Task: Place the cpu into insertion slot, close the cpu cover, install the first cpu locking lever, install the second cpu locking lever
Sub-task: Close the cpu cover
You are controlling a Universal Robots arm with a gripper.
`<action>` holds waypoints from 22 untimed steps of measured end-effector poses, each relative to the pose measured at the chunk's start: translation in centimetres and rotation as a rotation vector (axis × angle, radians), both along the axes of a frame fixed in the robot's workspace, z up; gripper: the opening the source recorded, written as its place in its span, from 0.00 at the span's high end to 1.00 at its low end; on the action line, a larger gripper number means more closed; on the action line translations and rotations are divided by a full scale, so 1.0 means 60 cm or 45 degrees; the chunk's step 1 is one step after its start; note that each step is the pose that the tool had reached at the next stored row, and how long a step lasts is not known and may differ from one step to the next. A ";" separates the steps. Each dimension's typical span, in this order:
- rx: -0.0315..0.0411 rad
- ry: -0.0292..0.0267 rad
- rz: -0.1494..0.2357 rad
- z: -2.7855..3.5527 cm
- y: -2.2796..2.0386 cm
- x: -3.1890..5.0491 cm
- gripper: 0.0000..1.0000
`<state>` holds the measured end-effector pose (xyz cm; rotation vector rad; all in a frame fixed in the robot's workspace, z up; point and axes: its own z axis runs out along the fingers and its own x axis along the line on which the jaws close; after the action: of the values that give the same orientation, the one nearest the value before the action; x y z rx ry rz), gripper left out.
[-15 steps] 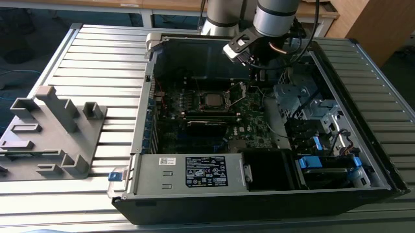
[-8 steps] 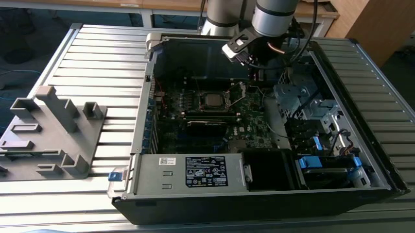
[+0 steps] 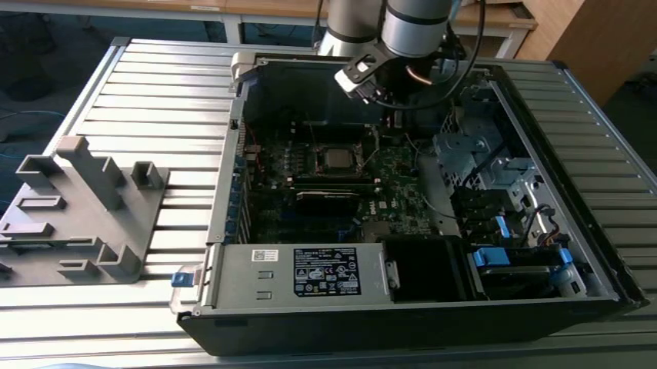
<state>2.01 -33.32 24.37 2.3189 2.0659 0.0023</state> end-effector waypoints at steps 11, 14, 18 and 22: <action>0.0022 -0.0285 -0.003 -0.001 0.0000 -0.092 0.89; 0.0023 -0.0348 -0.004 -0.001 0.0000 -0.108 0.89; 0.0023 -0.0435 -0.005 -0.001 0.0000 -0.131 0.89; 0.0022 -0.0518 -0.006 -0.001 0.0000 -0.152 0.89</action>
<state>-7.12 -33.32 24.30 2.3045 2.0427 0.0508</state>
